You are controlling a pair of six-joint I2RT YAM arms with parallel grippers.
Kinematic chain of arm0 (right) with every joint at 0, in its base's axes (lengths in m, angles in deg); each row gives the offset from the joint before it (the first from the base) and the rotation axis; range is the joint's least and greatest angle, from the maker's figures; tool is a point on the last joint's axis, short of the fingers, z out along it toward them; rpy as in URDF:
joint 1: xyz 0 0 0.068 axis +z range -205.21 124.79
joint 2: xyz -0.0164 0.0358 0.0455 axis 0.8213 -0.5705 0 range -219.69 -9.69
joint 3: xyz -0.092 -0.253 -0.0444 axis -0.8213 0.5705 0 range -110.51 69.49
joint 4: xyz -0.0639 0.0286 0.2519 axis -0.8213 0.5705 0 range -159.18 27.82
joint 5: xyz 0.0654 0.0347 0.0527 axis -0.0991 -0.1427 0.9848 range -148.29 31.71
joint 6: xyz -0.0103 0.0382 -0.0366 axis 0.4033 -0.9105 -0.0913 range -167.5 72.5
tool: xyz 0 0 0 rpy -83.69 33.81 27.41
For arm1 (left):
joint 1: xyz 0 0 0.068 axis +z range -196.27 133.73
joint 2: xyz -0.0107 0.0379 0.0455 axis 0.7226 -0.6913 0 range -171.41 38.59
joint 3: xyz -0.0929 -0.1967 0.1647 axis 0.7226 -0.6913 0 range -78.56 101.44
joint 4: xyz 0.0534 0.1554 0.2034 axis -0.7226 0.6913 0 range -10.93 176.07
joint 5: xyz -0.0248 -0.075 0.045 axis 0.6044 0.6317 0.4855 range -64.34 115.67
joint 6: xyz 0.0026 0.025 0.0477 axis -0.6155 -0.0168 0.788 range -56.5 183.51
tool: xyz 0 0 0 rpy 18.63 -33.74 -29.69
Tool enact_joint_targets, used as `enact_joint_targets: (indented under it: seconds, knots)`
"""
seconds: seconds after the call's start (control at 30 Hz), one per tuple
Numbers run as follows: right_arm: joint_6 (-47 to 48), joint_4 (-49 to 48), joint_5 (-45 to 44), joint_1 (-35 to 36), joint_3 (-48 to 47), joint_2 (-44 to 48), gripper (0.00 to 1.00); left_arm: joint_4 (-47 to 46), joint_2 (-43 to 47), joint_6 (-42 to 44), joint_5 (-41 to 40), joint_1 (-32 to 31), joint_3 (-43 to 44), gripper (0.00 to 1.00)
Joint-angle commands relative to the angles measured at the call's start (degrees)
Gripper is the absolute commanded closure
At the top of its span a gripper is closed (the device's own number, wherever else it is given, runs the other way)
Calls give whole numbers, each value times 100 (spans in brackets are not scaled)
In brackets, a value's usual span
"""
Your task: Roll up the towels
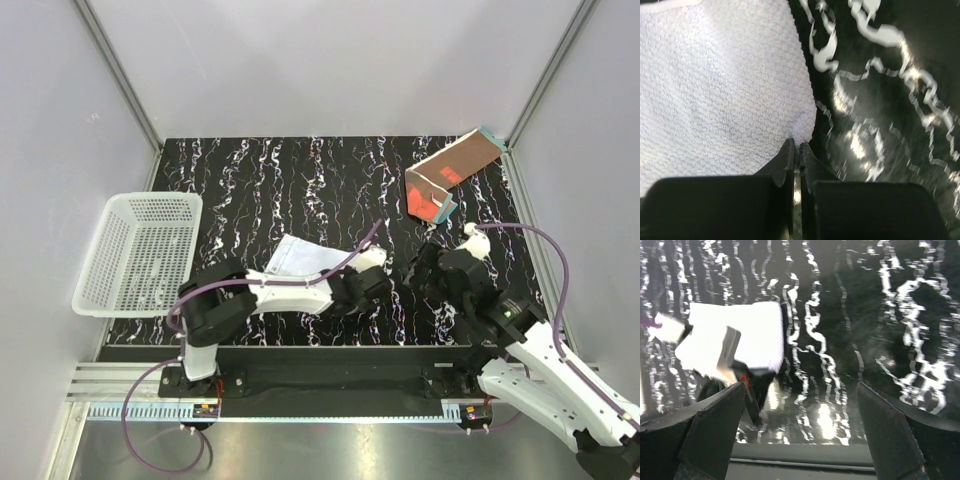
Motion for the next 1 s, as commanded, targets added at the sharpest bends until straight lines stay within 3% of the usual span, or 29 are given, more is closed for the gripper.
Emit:
enact_joint_targets:
  seconds: [0.0,0.17,0.33,0.53,0.67,0.97]
  knots:
    - [-267,-760,231,35,-19,-327,0,-508,630,0,294,29,-637,100]
    - [-636,-1384,495,26,140,-960,0,-1264,1386,-131,505,29,-1770,100]
    - [-1006,-2435,1107,-114,385,-1347,0,-1581,1729,-193,558,29,-2194,100]
    - [-865,-3493,2548,-167,149,-3086,25,-1731,1844,-175,620,29,-2344,100]
    - [-935,-3757,2842,-80,69,-4088,31,-1792,1949,-167,646,29,-2405,100]
    - [-883,-4232,2833,-9,96,-4889,39,-1871,2344,-70,734,47,-2599,100]
